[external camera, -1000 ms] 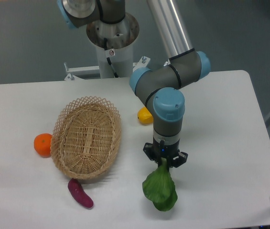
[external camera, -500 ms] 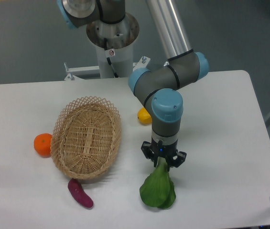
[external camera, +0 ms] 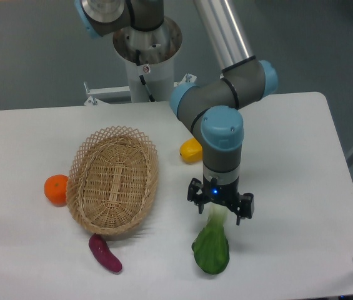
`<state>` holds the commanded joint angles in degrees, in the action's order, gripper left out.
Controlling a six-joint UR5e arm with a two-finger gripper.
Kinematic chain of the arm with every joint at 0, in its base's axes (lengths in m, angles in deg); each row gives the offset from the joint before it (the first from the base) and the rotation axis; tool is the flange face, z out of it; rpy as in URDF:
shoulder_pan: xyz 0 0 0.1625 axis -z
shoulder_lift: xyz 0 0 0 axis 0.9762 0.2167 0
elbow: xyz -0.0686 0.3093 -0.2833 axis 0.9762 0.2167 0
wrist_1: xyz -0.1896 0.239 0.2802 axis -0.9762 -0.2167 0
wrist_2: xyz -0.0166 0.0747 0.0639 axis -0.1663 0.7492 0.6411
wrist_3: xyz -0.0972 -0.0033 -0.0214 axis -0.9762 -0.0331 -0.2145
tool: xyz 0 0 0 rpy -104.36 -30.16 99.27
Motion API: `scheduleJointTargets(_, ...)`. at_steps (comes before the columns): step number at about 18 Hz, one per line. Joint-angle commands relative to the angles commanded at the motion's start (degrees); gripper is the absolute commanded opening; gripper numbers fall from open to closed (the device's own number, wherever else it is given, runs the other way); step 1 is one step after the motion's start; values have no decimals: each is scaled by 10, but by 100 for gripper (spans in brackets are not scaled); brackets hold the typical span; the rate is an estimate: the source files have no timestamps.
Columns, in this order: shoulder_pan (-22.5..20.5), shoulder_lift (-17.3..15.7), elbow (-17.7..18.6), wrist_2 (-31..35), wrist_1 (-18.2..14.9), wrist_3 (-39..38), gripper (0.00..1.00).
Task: Place the green vegetable on the table
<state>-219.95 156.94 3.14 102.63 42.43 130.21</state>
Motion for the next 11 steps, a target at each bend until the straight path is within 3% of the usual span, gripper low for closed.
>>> scheduleJointTargets(3, -13, -3, -45, 4, -2, 0, 100)
scheduleJointTargets(8, -60, -45, -67, 17, -13, 9, 100)
scheduleJointTargets(11, -89, -76, -67, 16, -69, 67, 100)
